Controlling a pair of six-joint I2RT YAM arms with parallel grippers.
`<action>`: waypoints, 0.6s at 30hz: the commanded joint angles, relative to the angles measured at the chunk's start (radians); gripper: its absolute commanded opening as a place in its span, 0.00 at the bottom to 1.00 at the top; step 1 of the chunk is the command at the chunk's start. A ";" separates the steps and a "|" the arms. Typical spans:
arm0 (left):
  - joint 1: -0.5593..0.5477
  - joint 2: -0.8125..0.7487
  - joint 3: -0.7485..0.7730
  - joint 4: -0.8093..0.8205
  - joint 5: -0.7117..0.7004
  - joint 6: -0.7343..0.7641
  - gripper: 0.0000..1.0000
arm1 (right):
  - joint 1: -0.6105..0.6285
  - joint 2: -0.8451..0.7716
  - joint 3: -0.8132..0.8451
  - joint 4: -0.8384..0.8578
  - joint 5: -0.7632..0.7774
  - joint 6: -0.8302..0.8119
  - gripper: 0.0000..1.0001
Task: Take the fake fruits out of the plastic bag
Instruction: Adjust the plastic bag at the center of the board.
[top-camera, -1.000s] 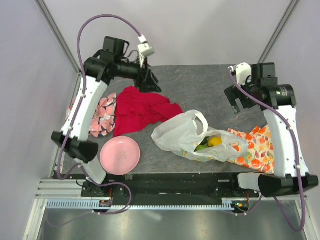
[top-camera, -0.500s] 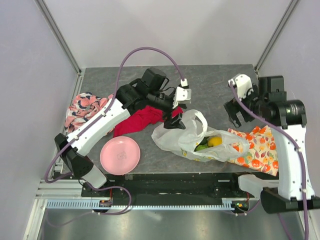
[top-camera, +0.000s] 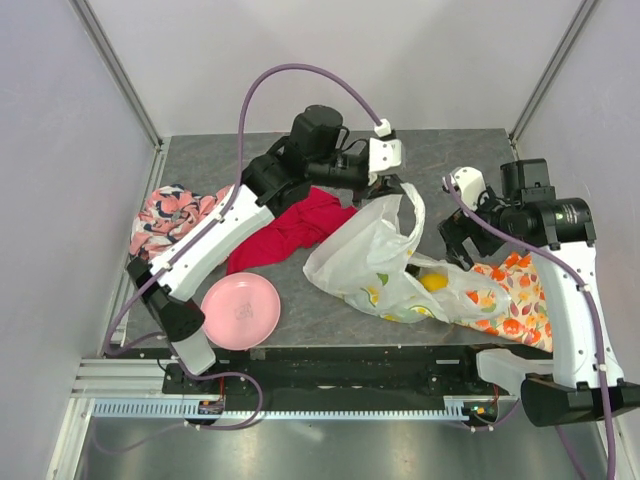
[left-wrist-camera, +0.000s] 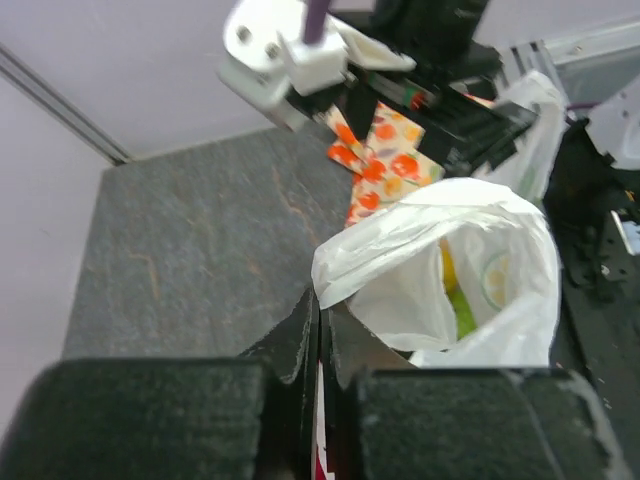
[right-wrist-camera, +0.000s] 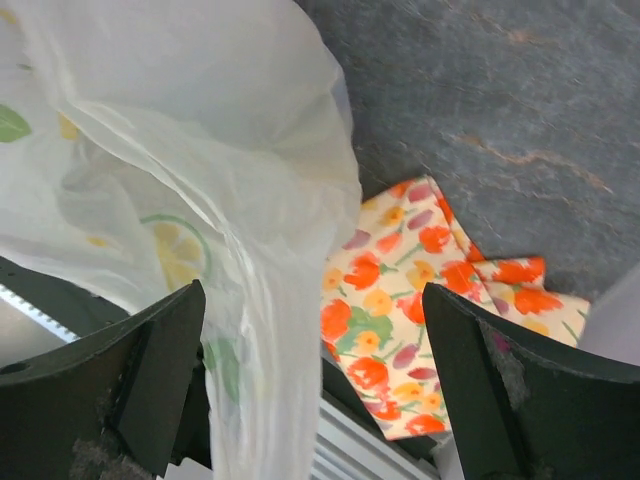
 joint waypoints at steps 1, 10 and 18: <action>0.042 0.141 0.185 0.069 -0.030 -0.047 0.02 | 0.001 0.073 0.128 -0.097 -0.158 0.027 0.98; 0.154 0.286 0.405 0.100 -0.015 -0.178 0.01 | 0.010 0.150 0.075 -0.098 -0.053 -0.066 0.98; 0.168 0.229 0.288 0.139 -0.018 -0.193 0.02 | 0.010 0.110 -0.186 -0.062 0.118 -0.142 0.95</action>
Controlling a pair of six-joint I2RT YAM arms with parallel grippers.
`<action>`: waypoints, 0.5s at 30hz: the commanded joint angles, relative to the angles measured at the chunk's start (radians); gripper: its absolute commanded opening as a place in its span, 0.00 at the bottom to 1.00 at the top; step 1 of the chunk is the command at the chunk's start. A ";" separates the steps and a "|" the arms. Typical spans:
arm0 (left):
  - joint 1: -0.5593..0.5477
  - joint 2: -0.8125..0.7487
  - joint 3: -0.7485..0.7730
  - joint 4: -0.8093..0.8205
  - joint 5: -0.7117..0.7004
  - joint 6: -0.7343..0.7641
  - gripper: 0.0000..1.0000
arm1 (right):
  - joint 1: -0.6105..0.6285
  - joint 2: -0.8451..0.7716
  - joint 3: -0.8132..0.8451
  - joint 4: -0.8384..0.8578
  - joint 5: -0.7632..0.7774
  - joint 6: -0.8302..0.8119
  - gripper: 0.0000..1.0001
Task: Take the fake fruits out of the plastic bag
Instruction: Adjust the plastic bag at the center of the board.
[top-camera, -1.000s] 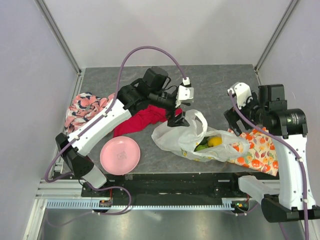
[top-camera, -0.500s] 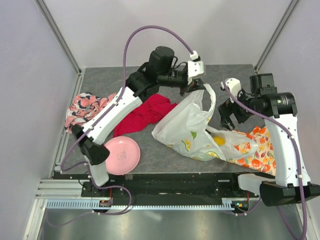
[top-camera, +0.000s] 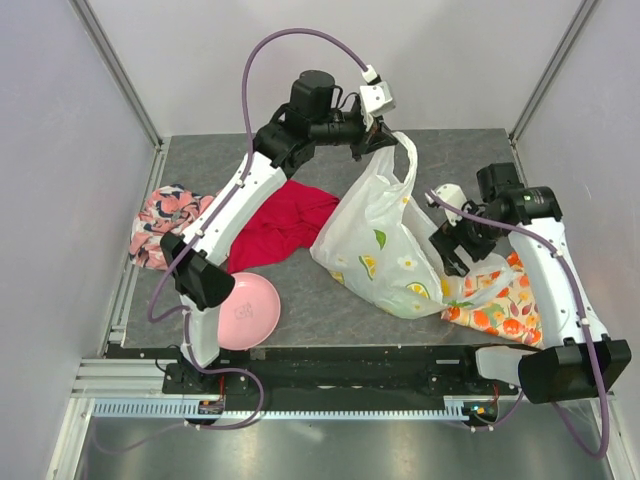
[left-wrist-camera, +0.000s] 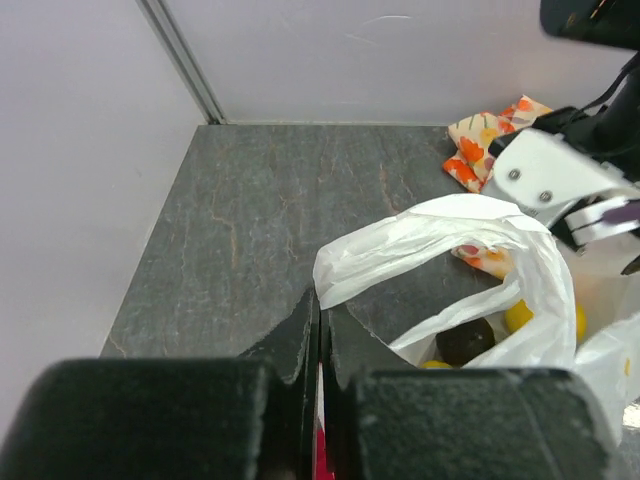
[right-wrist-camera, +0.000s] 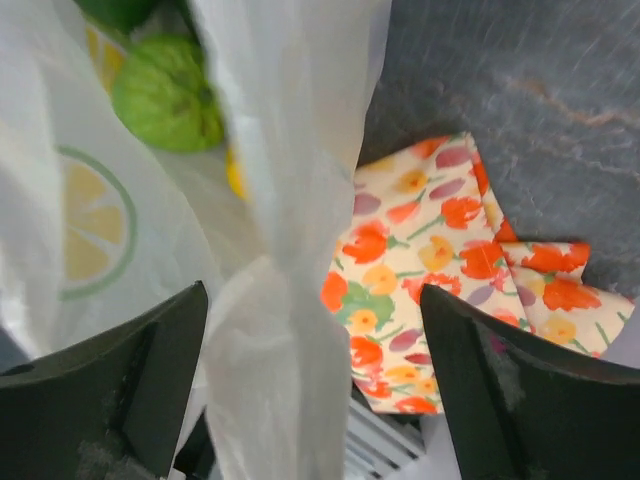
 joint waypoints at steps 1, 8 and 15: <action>-0.001 -0.074 -0.073 0.091 -0.007 -0.038 0.02 | 0.001 -0.011 -0.085 -0.059 0.118 -0.044 0.76; 0.121 0.066 0.012 0.274 -0.049 -0.207 0.02 | -0.011 0.147 0.042 0.325 0.322 0.156 0.00; 0.168 0.195 0.194 0.486 -0.194 -0.193 0.01 | -0.009 0.384 0.497 0.504 0.324 0.346 0.00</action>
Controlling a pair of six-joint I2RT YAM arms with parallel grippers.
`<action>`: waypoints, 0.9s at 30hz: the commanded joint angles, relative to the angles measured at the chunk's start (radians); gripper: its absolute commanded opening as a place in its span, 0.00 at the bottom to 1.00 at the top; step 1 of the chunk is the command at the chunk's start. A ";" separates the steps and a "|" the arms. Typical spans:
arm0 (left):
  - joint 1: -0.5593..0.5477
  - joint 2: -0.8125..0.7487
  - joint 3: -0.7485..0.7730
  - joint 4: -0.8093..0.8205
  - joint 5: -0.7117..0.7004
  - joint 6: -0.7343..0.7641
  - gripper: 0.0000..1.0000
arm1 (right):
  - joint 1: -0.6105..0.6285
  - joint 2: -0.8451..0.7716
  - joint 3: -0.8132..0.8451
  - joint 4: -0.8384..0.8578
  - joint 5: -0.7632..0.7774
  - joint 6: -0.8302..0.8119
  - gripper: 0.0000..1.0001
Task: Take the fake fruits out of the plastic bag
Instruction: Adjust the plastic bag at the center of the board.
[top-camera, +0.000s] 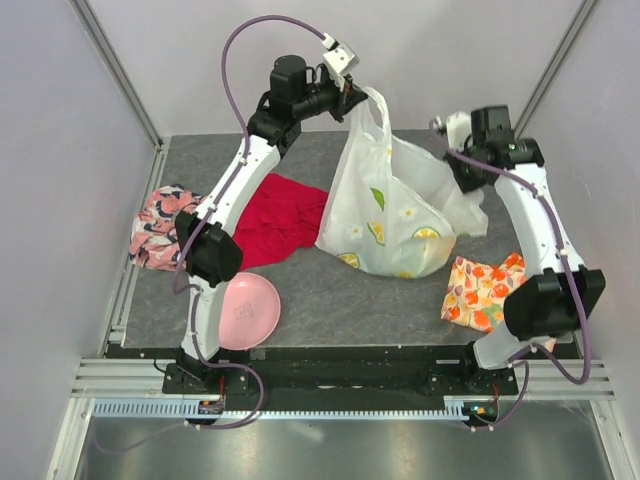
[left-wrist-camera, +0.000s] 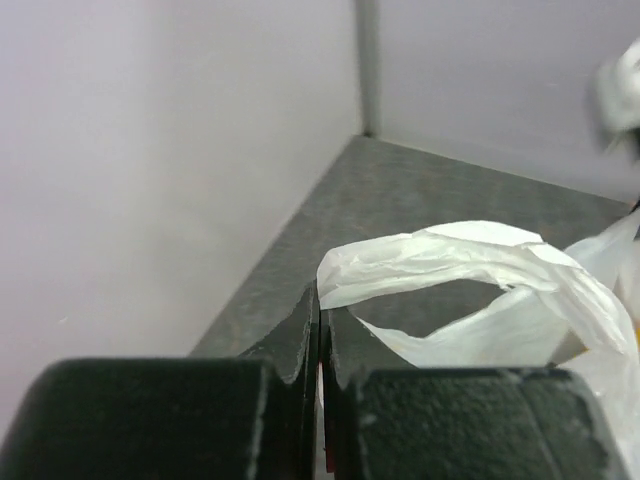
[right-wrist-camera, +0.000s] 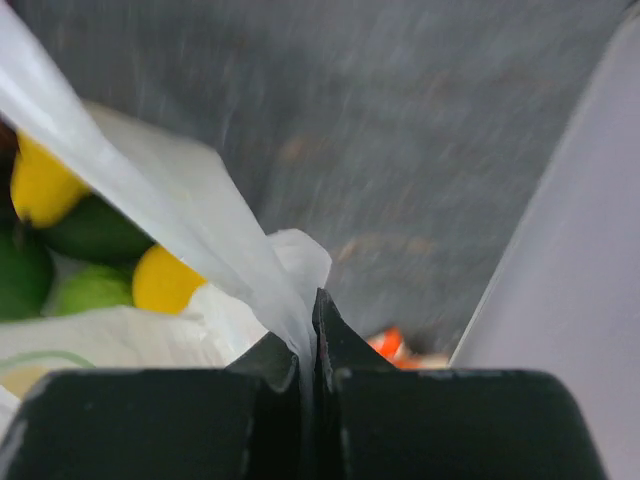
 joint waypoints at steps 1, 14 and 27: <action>0.007 0.038 0.127 0.252 -0.112 -0.009 0.02 | -0.004 0.120 0.299 0.174 0.029 0.144 0.00; 0.007 -0.157 -0.225 0.242 0.114 -0.018 0.02 | -0.004 -0.020 -0.025 0.211 -0.031 0.209 0.00; 0.150 -0.779 -0.803 -0.327 -0.094 0.045 0.99 | -0.004 -0.131 -0.060 0.120 -0.131 0.148 0.71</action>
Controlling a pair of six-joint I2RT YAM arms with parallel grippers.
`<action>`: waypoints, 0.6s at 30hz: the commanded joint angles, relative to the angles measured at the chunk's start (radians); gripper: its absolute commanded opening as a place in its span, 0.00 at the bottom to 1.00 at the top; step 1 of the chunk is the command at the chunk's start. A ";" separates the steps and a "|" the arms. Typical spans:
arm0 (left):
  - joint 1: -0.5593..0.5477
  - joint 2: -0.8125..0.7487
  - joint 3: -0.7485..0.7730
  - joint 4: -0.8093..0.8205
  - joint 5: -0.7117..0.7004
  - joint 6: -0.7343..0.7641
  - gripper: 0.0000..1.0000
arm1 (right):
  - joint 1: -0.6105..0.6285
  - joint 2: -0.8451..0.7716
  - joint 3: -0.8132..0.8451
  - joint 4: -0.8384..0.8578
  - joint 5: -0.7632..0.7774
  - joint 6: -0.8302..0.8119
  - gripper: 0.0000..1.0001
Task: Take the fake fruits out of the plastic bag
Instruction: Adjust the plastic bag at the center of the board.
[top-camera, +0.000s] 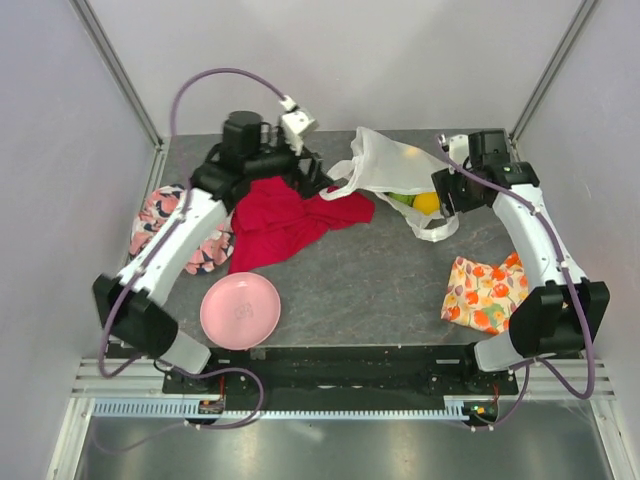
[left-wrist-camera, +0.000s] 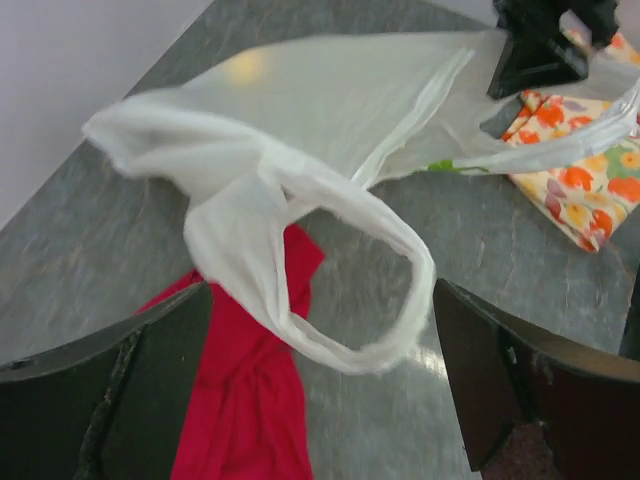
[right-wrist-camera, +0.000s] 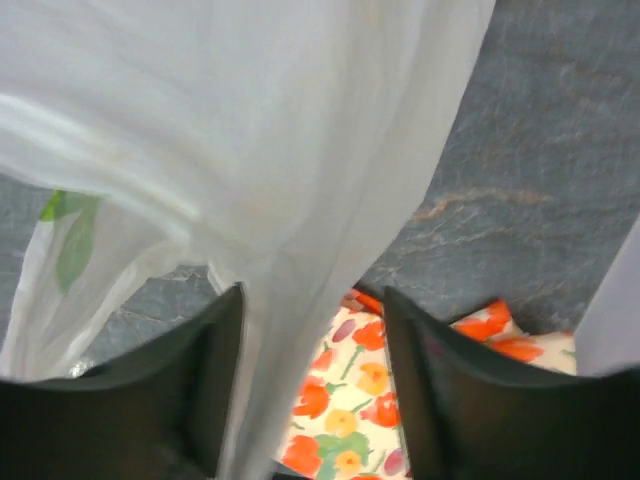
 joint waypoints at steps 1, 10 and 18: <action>0.154 -0.263 -0.002 -0.380 -0.092 0.049 0.99 | -0.001 -0.072 0.209 -0.028 -0.105 -0.057 0.79; 0.540 -0.406 -0.443 -0.787 -0.010 0.821 0.81 | 0.046 -0.055 0.435 0.007 -0.199 -0.062 0.98; 0.181 -0.132 -0.551 -0.657 -0.209 0.824 0.16 | 0.094 0.062 0.651 0.047 -0.141 -0.057 0.98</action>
